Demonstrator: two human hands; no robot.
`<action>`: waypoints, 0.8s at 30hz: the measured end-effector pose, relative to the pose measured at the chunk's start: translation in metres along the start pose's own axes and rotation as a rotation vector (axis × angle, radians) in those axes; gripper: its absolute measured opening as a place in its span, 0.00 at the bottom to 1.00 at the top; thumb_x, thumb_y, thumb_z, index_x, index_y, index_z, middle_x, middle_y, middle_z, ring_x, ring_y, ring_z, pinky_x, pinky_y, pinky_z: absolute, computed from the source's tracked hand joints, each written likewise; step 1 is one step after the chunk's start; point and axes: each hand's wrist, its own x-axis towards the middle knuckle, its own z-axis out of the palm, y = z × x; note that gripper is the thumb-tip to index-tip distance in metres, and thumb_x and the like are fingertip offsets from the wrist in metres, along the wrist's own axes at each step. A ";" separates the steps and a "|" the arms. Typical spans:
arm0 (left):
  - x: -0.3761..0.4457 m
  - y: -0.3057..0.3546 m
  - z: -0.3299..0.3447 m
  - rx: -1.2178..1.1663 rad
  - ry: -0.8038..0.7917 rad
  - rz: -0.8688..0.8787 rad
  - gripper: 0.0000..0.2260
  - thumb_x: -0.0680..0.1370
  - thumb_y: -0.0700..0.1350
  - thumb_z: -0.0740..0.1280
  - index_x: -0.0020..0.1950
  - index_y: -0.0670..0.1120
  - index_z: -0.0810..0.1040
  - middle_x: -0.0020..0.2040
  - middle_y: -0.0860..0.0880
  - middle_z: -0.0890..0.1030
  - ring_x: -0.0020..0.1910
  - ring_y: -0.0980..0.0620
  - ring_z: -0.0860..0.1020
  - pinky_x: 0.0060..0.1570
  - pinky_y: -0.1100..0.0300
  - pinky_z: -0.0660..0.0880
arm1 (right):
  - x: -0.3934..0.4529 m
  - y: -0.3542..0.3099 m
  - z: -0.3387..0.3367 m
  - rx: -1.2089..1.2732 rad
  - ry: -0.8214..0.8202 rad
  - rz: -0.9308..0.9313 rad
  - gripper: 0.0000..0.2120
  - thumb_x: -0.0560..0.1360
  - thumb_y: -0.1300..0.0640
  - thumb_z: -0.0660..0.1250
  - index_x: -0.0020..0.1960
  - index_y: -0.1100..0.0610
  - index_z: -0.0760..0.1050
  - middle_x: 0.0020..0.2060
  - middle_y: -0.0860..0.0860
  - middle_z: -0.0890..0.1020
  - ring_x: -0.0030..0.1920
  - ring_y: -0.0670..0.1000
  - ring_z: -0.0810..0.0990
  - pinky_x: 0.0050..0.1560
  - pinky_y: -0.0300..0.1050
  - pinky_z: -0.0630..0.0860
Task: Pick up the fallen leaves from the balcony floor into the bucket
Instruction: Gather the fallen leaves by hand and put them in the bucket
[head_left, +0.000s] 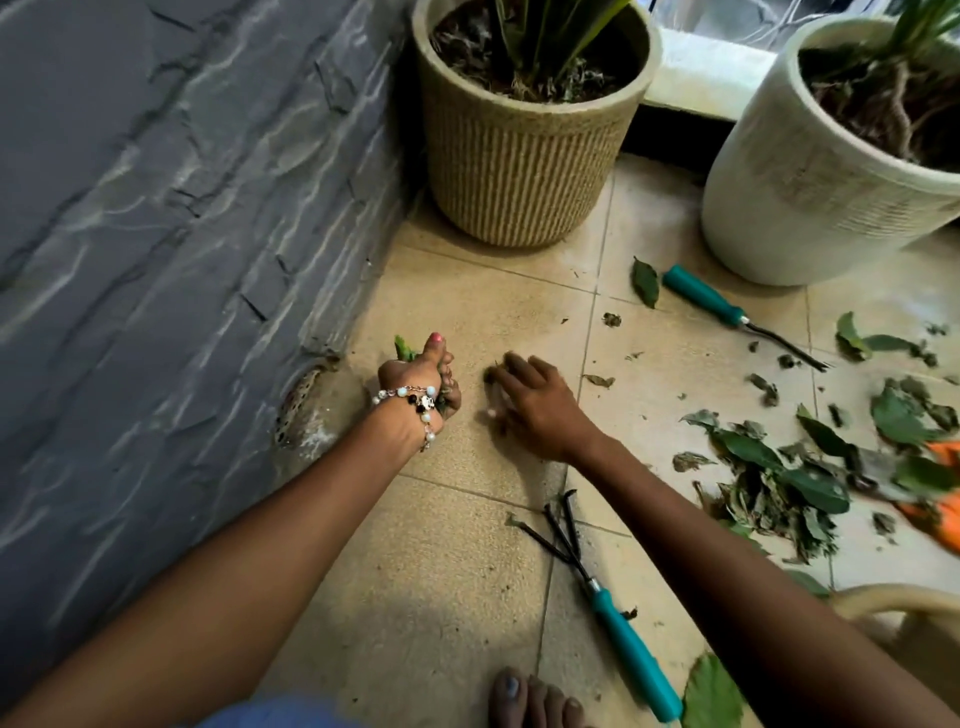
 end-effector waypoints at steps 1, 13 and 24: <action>0.000 -0.001 -0.001 0.009 0.005 -0.004 0.16 0.79 0.47 0.68 0.35 0.40 0.73 0.27 0.50 0.69 0.17 0.57 0.64 0.22 0.70 0.62 | -0.004 -0.004 0.005 -0.046 -0.018 -0.014 0.32 0.79 0.42 0.54 0.79 0.52 0.52 0.78 0.58 0.52 0.76 0.63 0.52 0.74 0.62 0.56; -0.004 -0.028 -0.012 0.091 0.020 -0.004 0.15 0.79 0.47 0.68 0.36 0.40 0.75 0.27 0.49 0.72 0.19 0.56 0.67 0.21 0.68 0.65 | -0.033 -0.019 -0.004 0.000 0.221 -0.159 0.12 0.78 0.63 0.63 0.59 0.61 0.80 0.54 0.58 0.82 0.54 0.56 0.78 0.51 0.48 0.77; -0.018 -0.031 0.019 0.129 -0.052 -0.180 0.17 0.80 0.55 0.63 0.52 0.41 0.77 0.42 0.44 0.81 0.38 0.45 0.80 0.31 0.56 0.76 | -0.048 -0.052 -0.034 0.396 0.410 -0.173 0.14 0.75 0.67 0.64 0.58 0.58 0.81 0.47 0.55 0.85 0.45 0.52 0.83 0.45 0.43 0.76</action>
